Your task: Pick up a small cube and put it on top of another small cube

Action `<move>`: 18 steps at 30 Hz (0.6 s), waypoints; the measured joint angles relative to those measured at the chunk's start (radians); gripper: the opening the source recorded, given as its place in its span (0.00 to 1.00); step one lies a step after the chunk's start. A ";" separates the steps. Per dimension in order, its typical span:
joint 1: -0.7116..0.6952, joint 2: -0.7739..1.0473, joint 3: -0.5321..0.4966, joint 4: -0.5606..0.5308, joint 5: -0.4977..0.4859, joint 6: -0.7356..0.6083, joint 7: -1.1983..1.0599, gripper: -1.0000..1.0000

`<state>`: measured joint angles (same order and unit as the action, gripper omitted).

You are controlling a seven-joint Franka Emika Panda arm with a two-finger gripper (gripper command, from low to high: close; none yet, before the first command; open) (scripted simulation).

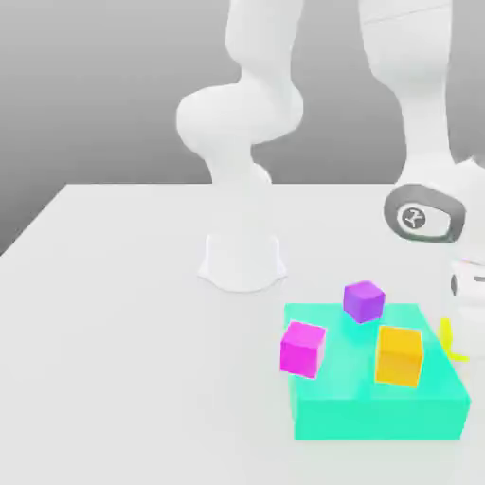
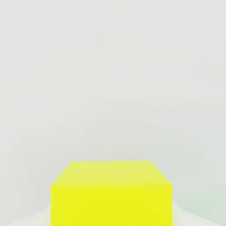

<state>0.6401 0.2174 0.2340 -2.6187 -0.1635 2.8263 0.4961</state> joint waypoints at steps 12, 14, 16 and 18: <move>-0.215 -0.350 -0.143 0.018 0.186 -0.359 -0.396 0.00; -0.220 -0.293 -0.147 0.004 0.179 -0.287 -0.396 0.00; -0.222 -0.263 -0.147 -0.004 0.173 -0.251 -0.393 1.00; -0.222 -0.263 -0.147 -0.004 0.173 -0.251 -0.393 1.00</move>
